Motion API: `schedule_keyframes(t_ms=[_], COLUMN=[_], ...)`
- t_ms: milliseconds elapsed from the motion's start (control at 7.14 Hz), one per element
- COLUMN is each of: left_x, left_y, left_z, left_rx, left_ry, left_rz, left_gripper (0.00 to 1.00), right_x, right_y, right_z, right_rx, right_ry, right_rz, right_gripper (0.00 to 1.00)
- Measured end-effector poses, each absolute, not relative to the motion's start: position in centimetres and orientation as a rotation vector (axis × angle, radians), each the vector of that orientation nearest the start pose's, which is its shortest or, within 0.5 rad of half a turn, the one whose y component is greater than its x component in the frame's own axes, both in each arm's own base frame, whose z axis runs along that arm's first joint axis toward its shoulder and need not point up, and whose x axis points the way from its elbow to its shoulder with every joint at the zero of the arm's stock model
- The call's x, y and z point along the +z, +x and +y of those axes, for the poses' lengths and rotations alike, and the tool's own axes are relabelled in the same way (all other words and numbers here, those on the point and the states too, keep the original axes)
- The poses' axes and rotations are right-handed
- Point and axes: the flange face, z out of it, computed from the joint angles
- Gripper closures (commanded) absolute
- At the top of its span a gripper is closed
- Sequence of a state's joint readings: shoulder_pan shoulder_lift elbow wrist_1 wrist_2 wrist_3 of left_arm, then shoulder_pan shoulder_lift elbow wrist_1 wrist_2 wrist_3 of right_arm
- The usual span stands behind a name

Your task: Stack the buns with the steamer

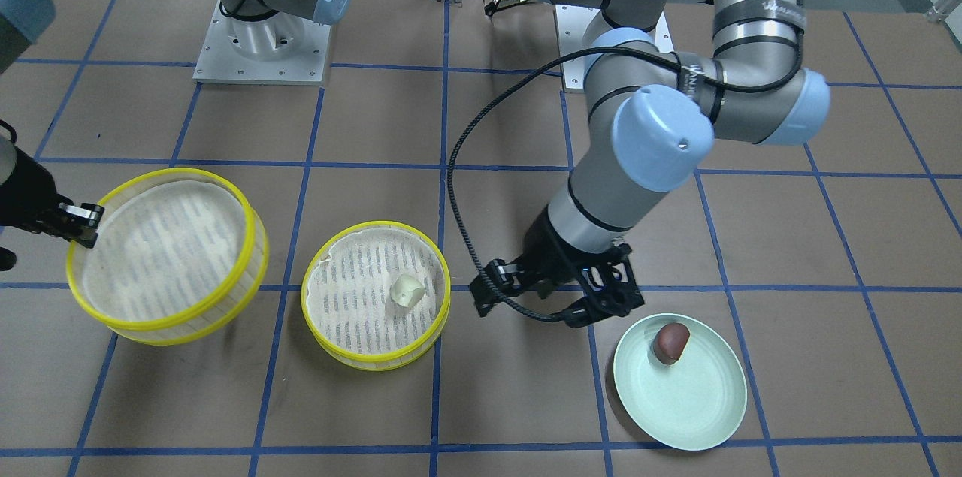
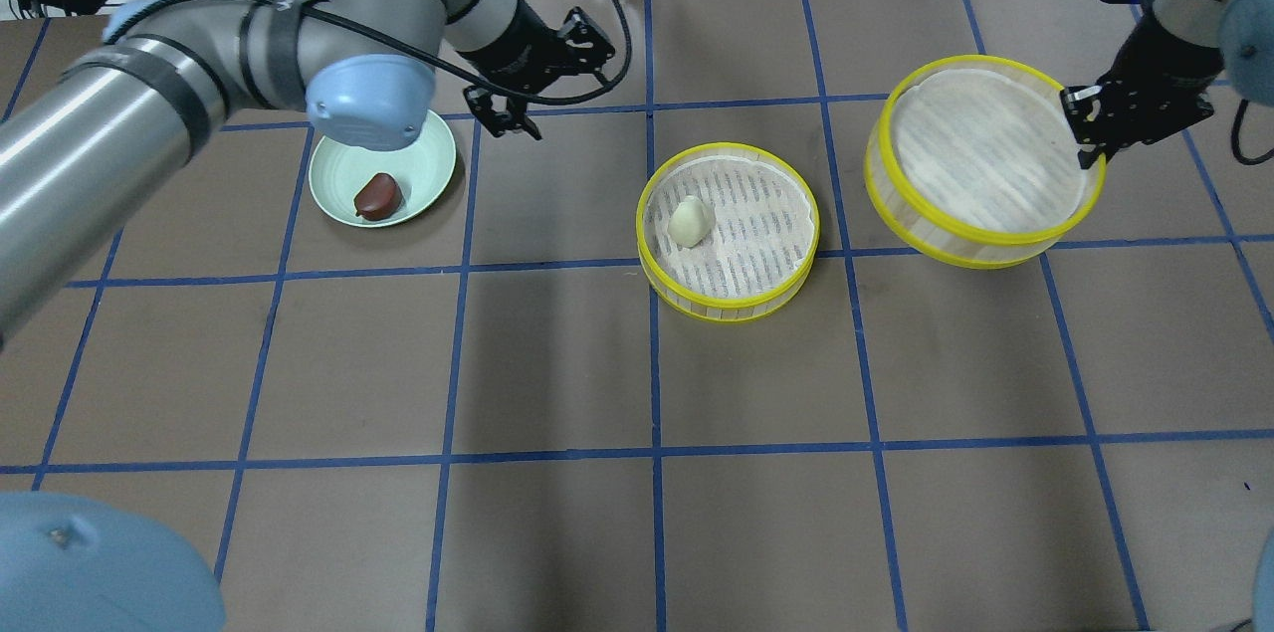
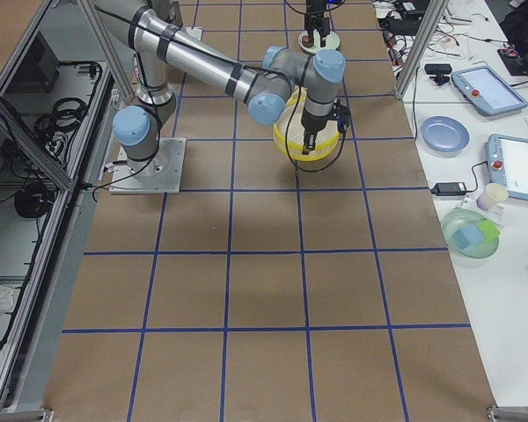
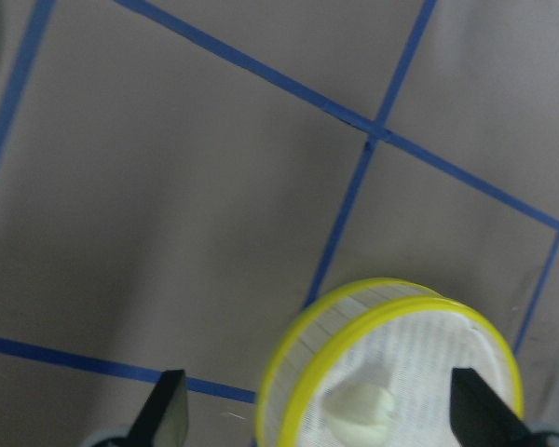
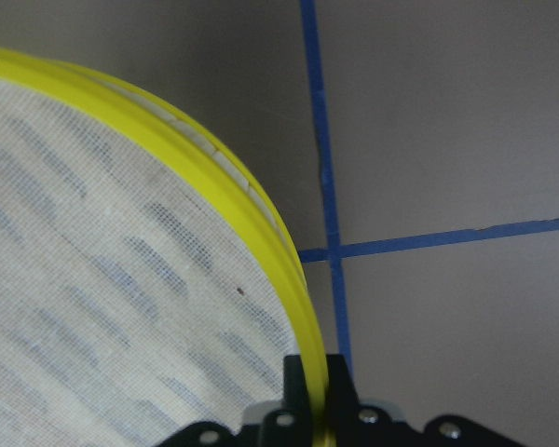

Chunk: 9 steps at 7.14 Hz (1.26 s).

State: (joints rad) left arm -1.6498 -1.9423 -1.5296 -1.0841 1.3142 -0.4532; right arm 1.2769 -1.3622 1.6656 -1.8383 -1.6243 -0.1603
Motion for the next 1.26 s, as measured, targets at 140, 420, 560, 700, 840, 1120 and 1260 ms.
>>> schedule_keyframes(t_ms=[140, 420, 560, 700, 840, 1120, 1260], left_x=[35.7, 34.5, 32.6, 30.1, 27.7, 24.0, 22.6], left_y=[-16.5, -10.2, -8.0, -5.9, -4.0, -1.7, -1.4], left_z=[-62.8, -63.2, -63.2, -62.9, -62.7, -62.8, -63.1], left_rx=[-0.159, -0.125, -0.068, 0.002, 0.06, 0.139, 0.152], left_ry=[-0.461, -0.26, -0.238, -0.244, -0.239, -0.229, -0.23], left_rz=[3.3, 3.184, 3.164, 3.158, 3.158, 3.164, 3.168], left_gripper=[0.0, 0.0, 0.0, 0.0, 0.0, 0.0, 0.0], right_x=[35.8, 35.2, 34.4, 33.3, 32.3, 30.1, 29.2], right_y=[1.4, 9.8, 12.5, 14.6, 15.8, 16.5, 16.6], right_z=[-57.1, -56.5, -56.3, -56.4, -56.6, -56.2, -56.0], right_rx=[0.068, 0.058, 0.065, 0.068, 0.07, 0.098, 0.099], right_ry=[0.247, 0.296, 0.32, 0.329, 0.335, 0.338, 0.341], right_rz=[3.183, 3.179, 3.168, 3.162, 3.163, 3.168, 3.166], right_gripper=[1.0, 1.0, 1.0, 1.0, 1.0, 1.0, 1.0])
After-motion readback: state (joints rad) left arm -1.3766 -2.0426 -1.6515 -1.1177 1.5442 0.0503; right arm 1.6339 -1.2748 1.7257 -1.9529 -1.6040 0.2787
